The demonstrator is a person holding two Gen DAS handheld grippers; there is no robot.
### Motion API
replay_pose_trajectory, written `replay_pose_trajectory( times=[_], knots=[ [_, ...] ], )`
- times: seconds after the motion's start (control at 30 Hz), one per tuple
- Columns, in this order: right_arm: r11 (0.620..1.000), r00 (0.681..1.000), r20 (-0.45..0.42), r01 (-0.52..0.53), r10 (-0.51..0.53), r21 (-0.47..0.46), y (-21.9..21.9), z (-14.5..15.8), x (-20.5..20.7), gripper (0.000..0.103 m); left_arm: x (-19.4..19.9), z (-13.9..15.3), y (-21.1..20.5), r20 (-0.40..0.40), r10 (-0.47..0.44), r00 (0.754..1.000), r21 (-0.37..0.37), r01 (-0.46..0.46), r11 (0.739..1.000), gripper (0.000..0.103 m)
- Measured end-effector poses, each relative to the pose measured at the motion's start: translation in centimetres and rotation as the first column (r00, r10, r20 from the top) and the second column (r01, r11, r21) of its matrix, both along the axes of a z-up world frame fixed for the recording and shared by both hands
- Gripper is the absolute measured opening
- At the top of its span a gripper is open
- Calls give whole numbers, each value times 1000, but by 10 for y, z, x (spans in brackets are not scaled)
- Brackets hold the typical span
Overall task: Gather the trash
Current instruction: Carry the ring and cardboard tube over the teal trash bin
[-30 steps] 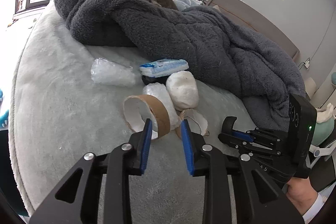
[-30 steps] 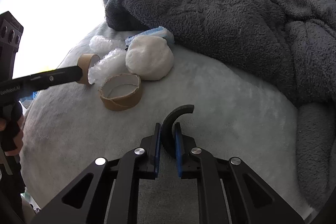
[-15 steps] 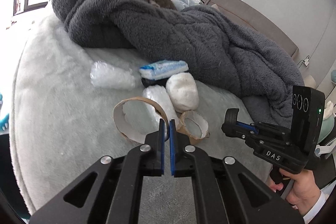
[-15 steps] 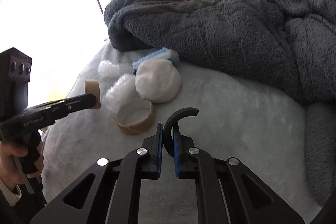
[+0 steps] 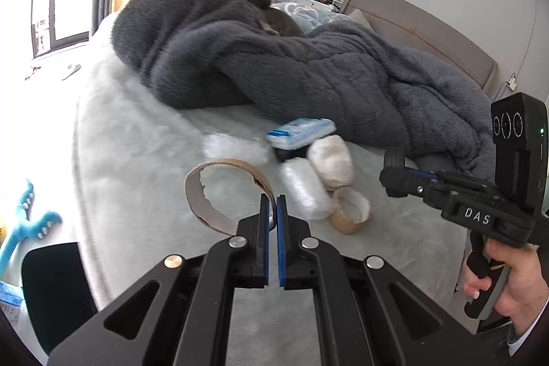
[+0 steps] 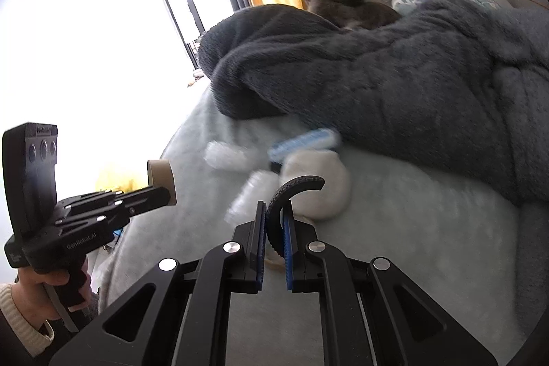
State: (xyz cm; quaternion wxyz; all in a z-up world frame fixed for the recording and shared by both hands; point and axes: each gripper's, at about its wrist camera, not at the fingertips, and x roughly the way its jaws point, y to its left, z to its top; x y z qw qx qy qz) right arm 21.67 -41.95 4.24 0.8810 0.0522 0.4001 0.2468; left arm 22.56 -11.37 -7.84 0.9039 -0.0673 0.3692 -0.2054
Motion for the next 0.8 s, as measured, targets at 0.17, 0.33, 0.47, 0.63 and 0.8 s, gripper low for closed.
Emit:
replay_pose_trajectory(
  times=[0.17, 0.33, 0.47, 0.63, 0.8],
  knots=[
    [999, 999, 9, -31, 30, 18, 32, 4, 6, 9, -1, 2, 31, 8, 42, 999, 37, -42, 998, 5],
    [997, 998, 9, -63, 63, 34, 61, 8, 12, 9, -4, -1, 61, 12, 89, 996, 88, -90, 992, 5],
    [995, 996, 11, -91, 91, 49, 87, 10, 15, 9, -4, -3, 83, 5, 116, 993, 104, -116, 988, 5],
    [989, 991, 14, -131, 131, 66, 120, 14, 16, 9, -9, -4, 110, 10, 145, 989, 127, -145, 981, 5],
    [981, 984, 10, -178, 178, 75, 158, 14, 16, 9, -16, -3, 135, 16, 170, 985, 143, -170, 975, 5]
  ],
)
